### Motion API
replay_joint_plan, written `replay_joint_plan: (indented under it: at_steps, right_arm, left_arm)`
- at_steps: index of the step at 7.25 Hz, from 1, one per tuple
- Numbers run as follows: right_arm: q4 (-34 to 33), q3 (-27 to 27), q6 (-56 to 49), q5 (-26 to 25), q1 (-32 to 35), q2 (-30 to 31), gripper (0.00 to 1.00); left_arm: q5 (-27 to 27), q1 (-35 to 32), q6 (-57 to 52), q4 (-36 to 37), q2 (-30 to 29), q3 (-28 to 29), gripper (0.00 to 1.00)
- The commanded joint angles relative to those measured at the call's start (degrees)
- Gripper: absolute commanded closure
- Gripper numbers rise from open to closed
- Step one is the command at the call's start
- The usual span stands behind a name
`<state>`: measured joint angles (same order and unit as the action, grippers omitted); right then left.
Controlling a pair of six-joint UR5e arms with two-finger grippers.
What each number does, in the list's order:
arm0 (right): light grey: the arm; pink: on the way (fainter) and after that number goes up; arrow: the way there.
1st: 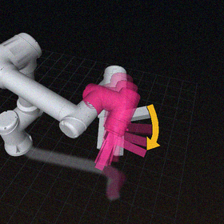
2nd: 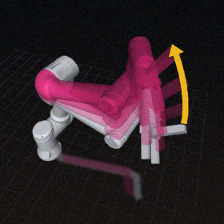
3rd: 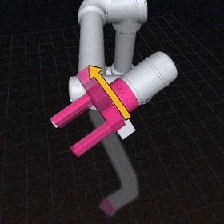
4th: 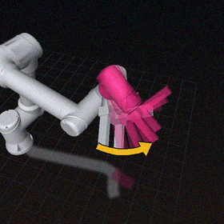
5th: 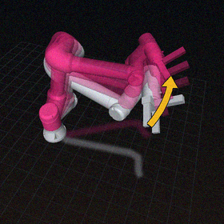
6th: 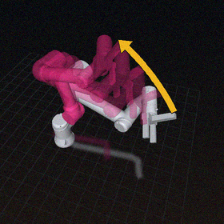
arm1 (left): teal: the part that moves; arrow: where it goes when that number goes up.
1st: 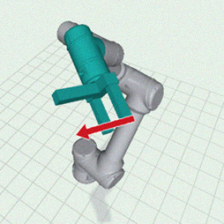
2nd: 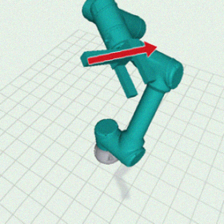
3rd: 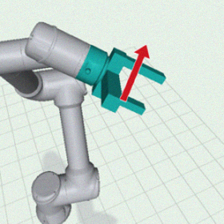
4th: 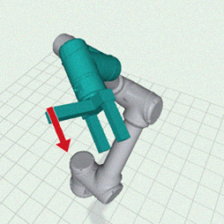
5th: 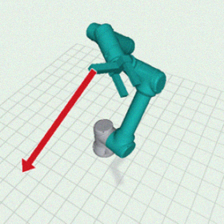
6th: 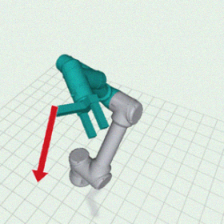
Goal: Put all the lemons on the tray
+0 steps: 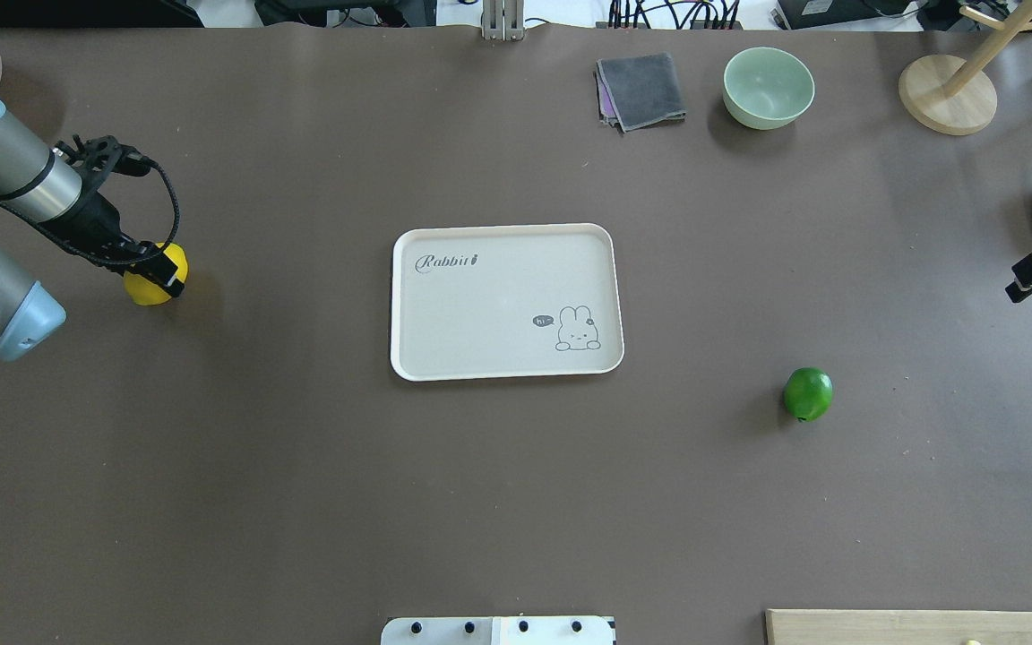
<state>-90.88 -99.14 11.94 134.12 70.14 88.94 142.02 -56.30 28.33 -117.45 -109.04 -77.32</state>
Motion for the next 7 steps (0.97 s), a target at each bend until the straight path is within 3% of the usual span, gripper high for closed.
replay_joint_plan:
  at_steps: [1, 4, 7]
  right_arm:
    - [0.0, 0.0, 0.0, 0.0, 0.0, 0.0, 0.0]
    - [0.0, -0.6, 1.1, 0.1, 0.0, 0.0, 0.0]
    - [0.1, -0.7, 1.2, 0.1, 0.0, 0.0, 0.0]
  left_arm:
    - [3.3, 0.1, 15.4, -4.2, -2.6, -2.1, 1.0]
    - [0.8, 7.5, 35.3, -9.9, -10.3, -1.7, 1.0]
    - [-11.8, 16.3, 45.5, -10.9, -16.1, -1.5, 1.0]
